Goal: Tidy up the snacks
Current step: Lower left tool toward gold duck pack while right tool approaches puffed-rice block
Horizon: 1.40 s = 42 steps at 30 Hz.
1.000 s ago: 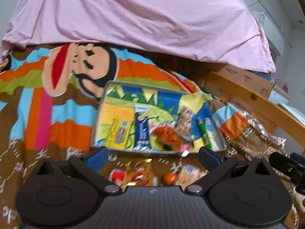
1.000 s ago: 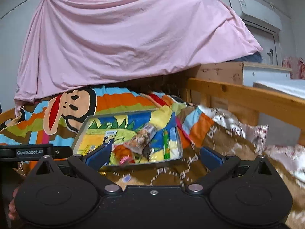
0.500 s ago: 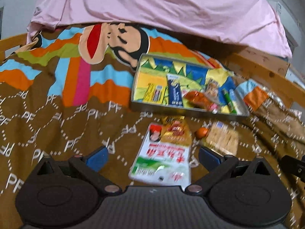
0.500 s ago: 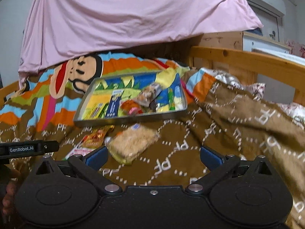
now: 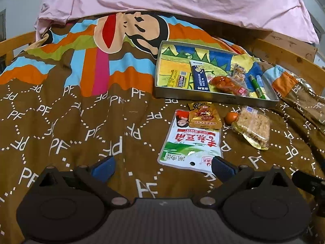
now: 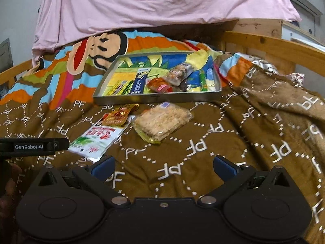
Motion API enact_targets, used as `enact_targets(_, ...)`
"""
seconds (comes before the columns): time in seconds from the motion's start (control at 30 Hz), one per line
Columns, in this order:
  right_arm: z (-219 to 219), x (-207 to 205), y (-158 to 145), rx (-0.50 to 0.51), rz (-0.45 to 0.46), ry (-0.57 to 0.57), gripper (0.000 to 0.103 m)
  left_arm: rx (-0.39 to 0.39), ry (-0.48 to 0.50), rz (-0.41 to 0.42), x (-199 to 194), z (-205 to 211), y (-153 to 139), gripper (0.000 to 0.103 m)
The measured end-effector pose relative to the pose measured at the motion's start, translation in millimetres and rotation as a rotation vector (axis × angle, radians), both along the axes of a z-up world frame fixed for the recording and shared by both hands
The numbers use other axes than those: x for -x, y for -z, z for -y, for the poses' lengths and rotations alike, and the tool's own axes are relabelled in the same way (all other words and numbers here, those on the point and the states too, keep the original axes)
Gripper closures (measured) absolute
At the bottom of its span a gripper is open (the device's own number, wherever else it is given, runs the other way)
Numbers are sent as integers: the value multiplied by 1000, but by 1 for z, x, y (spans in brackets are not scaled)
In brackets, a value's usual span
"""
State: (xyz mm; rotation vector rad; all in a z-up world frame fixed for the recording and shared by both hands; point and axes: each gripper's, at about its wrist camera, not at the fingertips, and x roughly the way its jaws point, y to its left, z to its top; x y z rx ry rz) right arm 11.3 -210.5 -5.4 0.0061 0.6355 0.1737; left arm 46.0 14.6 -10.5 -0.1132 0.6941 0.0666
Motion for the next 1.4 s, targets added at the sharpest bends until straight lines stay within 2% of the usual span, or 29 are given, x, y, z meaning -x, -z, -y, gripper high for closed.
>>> enact_targets(0.43,-10,-1,14,-16,-40,-60,1,-50,2,-15,-2,1,4,0)
enact_targets(0.73,-15,-1,20,-16,-35,-96,1,-80,4,-22,-5,1,5,0)
enact_targets(1.13,-9,-18,23,-50,-34,-54,1,-93,18,1,-19,0,2,0)
enact_targets(1.4,-13,-56,18,-8,-29,-21,1,13,53,14,-44,-9,-1,0)
